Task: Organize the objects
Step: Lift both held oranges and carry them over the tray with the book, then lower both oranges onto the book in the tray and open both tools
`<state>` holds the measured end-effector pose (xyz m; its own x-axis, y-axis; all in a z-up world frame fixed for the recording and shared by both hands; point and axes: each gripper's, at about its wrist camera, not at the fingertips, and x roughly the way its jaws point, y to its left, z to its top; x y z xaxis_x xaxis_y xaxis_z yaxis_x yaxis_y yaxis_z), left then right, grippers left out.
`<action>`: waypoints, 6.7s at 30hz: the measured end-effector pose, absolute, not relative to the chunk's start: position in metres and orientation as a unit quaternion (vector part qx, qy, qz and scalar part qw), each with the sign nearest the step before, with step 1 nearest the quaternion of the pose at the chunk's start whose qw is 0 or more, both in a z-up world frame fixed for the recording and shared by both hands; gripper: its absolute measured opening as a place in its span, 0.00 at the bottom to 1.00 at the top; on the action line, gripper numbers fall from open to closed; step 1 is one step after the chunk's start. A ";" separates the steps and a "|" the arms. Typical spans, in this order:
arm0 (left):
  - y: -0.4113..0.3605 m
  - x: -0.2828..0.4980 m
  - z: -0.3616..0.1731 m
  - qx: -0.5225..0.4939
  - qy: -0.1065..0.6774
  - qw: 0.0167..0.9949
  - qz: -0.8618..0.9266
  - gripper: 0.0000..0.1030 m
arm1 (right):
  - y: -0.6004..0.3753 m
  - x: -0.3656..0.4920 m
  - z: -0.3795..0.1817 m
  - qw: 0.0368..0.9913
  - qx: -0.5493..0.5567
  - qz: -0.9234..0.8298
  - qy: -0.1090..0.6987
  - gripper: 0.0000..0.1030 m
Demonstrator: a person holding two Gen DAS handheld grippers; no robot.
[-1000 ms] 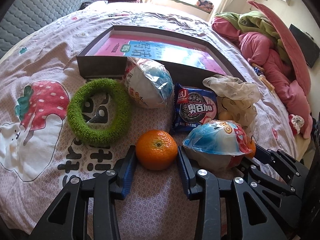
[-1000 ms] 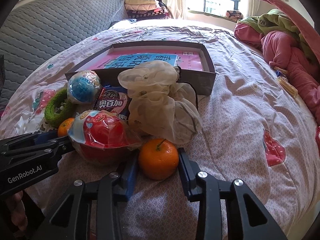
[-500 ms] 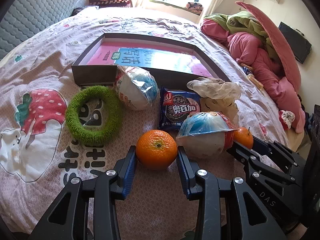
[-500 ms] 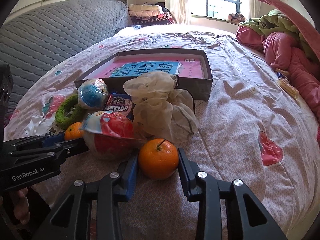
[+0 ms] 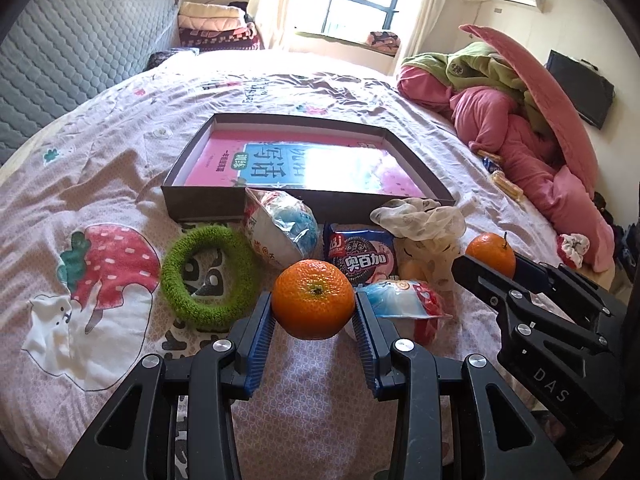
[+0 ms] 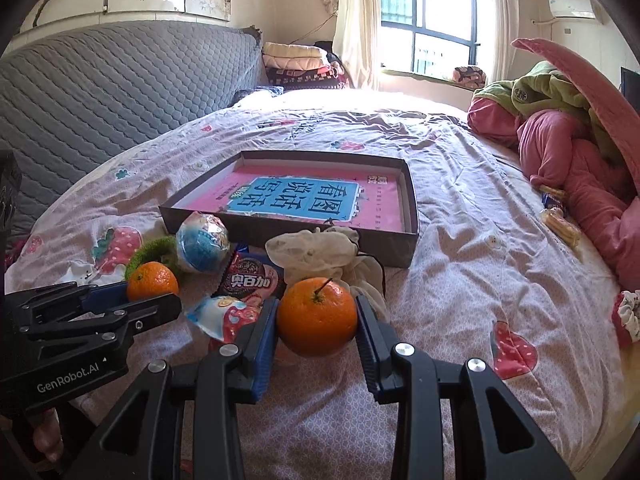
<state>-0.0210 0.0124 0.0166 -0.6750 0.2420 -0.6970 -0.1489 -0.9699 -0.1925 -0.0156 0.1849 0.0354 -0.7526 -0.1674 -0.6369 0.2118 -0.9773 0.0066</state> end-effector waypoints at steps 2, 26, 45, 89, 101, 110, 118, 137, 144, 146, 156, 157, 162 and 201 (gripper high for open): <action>0.013 -0.022 0.020 -0.383 -0.061 0.110 0.915 0.39 | 0.181 -0.016 0.039 0.100 0.329 -0.939 0.036 0.36; 0.004 -0.040 0.034 -0.361 -0.068 0.093 0.926 0.39 | 0.170 -0.032 0.053 0.100 0.307 -0.946 0.021 0.36; 0.005 -0.050 0.037 -0.357 -0.070 0.085 0.928 0.39 | 0.167 -0.046 0.062 0.090 0.296 -0.950 0.035 0.36; -0.015 -0.152 0.065 -0.355 -0.054 0.034 0.933 0.39 | 0.163 -0.131 0.087 0.072 0.303 -0.950 0.016 0.36; -0.025 -0.186 0.077 -0.353 -0.072 0.038 0.932 0.39 | 0.158 -0.164 0.097 0.074 0.304 -0.949 0.026 0.36; -0.026 -0.197 0.061 -0.359 -0.072 0.042 0.930 0.39 | 0.169 -0.178 0.077 0.067 0.329 -0.942 0.026 0.36; -0.031 -0.210 0.038 -0.388 -0.080 0.046 0.917 0.39 | 0.182 -0.187 0.054 0.048 0.361 -0.931 0.032 0.36; -0.026 -0.220 0.009 -0.435 -0.071 0.058 0.896 0.39 | 0.179 -0.190 0.024 0.049 0.404 -0.912 0.058 0.36; -0.028 -0.224 0.000 -0.450 -0.063 0.050 0.889 0.39 | 0.181 -0.192 0.016 0.048 0.420 -0.904 0.060 0.36; -0.028 -0.224 -0.001 -0.451 -0.061 0.049 0.889 0.39 | 0.181 -0.193 0.014 0.048 0.423 -0.903 0.061 0.36; -0.028 -0.226 -0.009 -0.462 -0.057 0.041 0.884 0.39 | 0.182 -0.198 0.002 0.046 0.442 -0.894 0.059 0.36; -0.028 -0.226 -0.010 -0.464 -0.056 0.040 0.883 0.39 | 0.182 -0.198 0.002 0.045 0.442 -0.894 0.058 0.36; -0.026 -0.226 -0.009 -0.467 -0.051 0.042 0.882 0.40 | 0.181 -0.197 -0.001 0.042 0.446 -0.892 0.055 0.36; -0.034 -0.215 0.009 -0.437 -0.080 0.056 0.894 0.49 | 0.186 -0.187 0.012 0.039 0.434 -0.900 0.024 0.40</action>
<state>-0.2149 -0.0340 0.0087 -0.6110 0.1700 -0.7731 -0.0307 -0.9810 -0.1915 -0.1870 0.1855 0.0122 -0.6194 -0.0504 -0.7834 0.0914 -0.9958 -0.0083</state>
